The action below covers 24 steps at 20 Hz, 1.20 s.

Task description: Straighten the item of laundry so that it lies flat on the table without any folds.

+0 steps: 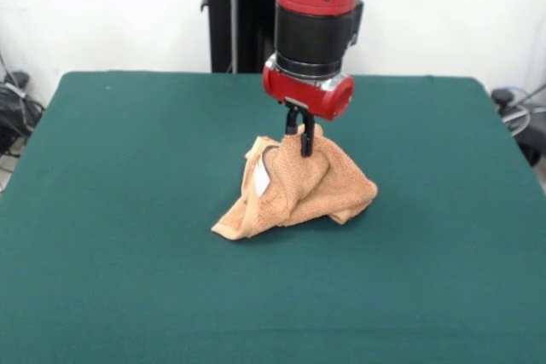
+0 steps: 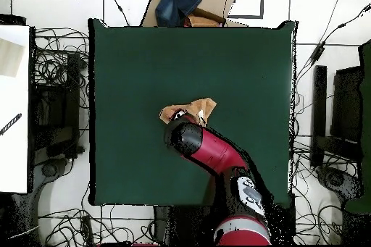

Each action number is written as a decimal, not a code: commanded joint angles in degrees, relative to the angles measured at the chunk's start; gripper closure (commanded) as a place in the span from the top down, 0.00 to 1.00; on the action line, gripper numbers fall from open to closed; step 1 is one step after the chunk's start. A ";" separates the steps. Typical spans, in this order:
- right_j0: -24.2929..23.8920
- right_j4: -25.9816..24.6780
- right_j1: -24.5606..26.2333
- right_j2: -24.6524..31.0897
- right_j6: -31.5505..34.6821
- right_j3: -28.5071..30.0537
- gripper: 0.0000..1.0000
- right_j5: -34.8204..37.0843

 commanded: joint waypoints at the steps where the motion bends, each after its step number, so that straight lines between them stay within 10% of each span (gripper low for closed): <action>1: -1.34 -2.29 1.42 3.17 8.16 -0.21 0.00 -3.57; 24: -0.71 -1.18 -4.44 3.67 8.17 2.21 0.00 2.12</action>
